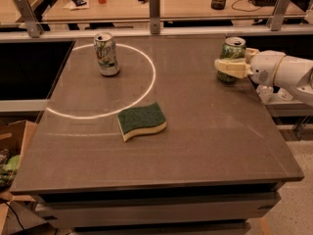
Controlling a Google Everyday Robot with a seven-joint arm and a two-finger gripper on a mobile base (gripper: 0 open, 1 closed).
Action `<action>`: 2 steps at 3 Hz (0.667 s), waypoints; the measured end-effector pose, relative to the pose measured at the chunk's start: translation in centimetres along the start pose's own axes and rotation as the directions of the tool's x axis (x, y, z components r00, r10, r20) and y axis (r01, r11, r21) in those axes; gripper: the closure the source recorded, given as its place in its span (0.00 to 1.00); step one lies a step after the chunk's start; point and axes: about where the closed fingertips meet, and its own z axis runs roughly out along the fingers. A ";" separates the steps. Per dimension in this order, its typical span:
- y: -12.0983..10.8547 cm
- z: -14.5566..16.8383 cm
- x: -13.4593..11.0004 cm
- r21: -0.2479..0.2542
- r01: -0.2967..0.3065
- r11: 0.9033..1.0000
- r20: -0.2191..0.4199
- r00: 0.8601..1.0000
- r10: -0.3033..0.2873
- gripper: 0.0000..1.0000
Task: Move green can near sponge
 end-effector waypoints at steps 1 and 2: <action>1.8 -0.3 -1.0 -0.058 -0.022 0.998 0.008 1.000 0.023 0.87; 5.3 0.0 -2.4 -0.162 -0.046 0.986 0.045 0.998 0.054 1.00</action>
Offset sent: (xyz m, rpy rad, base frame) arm -0.0688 0.0763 0.0400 0.1640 0.0313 0.2865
